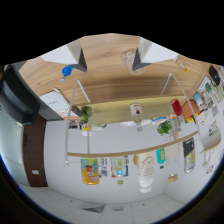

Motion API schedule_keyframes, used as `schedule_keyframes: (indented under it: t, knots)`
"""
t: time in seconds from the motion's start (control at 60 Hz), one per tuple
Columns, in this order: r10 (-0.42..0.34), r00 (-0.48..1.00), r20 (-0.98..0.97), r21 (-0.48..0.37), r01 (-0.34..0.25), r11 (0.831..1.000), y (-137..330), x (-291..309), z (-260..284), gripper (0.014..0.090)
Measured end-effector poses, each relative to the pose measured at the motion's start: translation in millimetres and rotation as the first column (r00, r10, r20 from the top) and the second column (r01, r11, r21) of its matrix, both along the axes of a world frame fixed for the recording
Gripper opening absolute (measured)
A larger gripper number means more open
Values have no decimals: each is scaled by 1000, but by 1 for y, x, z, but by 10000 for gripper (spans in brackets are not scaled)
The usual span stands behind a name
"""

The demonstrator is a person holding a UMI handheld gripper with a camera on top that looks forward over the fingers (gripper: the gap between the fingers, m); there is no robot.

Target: Make me a cup of Mount Fuji.

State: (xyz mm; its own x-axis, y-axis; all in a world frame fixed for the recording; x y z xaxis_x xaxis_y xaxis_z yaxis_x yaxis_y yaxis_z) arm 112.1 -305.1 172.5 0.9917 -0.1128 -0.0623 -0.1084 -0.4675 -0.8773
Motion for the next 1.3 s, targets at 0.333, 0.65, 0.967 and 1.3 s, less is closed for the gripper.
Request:
schedule_keyframes:
  t: [0.333,0.65,0.967,1.3]
  knots:
    - [104,994,13,19,-104,994,29,-100,4,851]
    - [71,997,22,138,-74,988,59,-133,139,857]
    - [102,995,-4,240,-99,966,110,-168,240,855]
    - [122,990,64,260,-135,956,184,-182,231,791]
